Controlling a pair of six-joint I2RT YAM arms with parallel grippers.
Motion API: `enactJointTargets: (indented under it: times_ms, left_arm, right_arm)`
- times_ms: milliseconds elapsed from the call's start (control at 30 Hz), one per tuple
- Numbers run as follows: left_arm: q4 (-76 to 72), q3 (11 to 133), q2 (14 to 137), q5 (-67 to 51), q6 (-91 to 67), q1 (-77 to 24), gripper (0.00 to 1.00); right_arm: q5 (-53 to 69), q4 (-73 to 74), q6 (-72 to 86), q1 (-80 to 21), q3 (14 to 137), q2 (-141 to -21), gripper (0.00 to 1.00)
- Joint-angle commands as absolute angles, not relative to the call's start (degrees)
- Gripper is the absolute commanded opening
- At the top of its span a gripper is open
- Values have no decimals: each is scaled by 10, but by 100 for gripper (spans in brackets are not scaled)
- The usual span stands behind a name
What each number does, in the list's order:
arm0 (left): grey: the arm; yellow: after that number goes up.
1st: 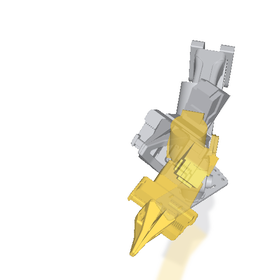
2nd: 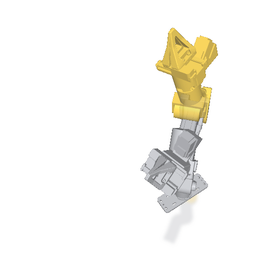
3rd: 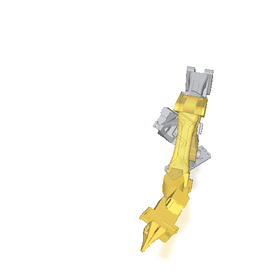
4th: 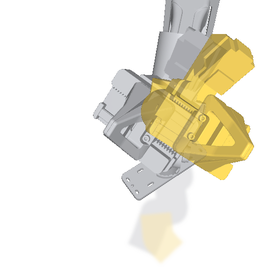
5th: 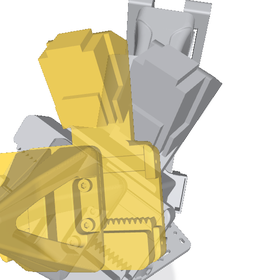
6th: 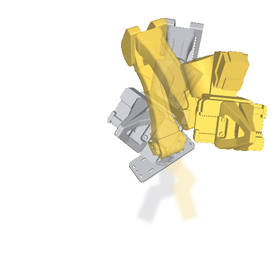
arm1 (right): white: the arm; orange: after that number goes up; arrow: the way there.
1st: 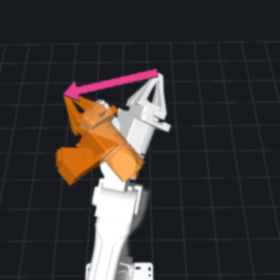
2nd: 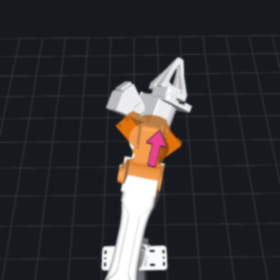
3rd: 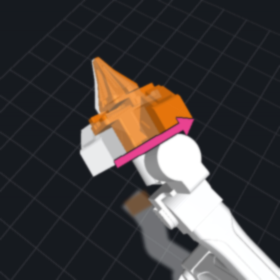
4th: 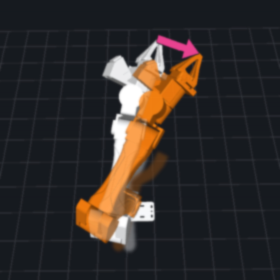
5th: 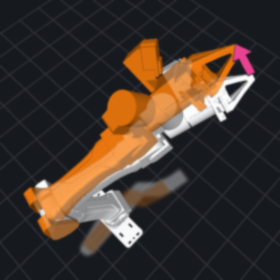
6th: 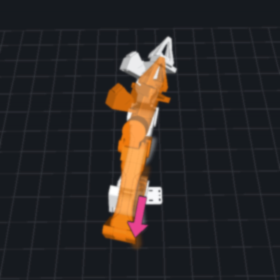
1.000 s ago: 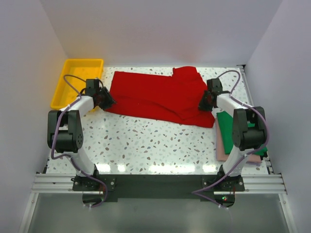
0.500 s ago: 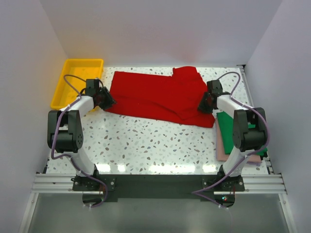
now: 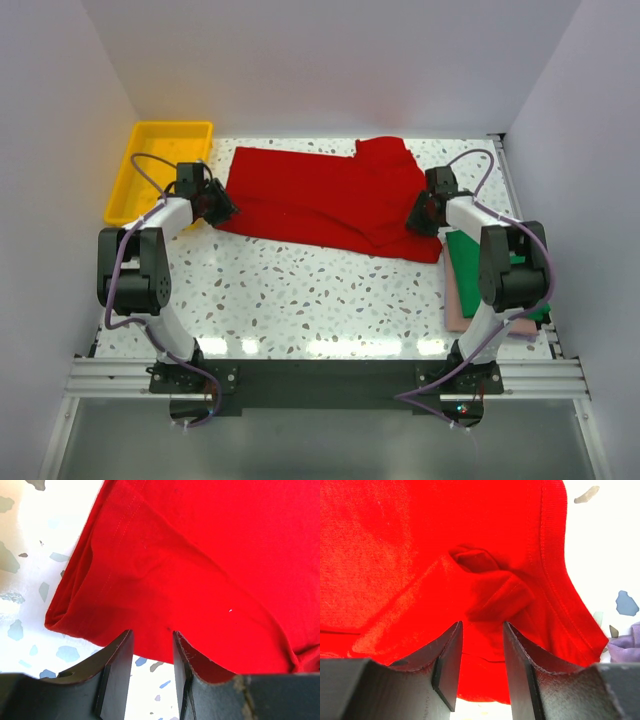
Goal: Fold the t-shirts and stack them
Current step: Fold the tshirt
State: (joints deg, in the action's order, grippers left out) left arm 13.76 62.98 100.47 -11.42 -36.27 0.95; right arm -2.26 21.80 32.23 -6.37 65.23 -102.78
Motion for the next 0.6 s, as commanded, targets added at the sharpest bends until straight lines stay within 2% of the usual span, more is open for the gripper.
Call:
enactJointTargets:
  times_ms: [0,300,400,433,567]
  left_arm:
    - [112,629,976,-122,-346,7,42]
    - [112,628,977,-124,-347,7,42]
    - [112,628,976,-123,-347,7,42]
    - [113,628,976,-122,-347,7,42]
    - [113,628,977,-122,-346,7,42]
  right_arm:
    - [-32,203,317,-65,672,-1035,41]
    - [-30,194,319,-67,670,-1047,40]
    - [-27,193,321,-65,672,-1052,30]
    - [-27,193,323,-66,676,-1051,23]
    - [-25,201,323,-67,694,-1049,12]
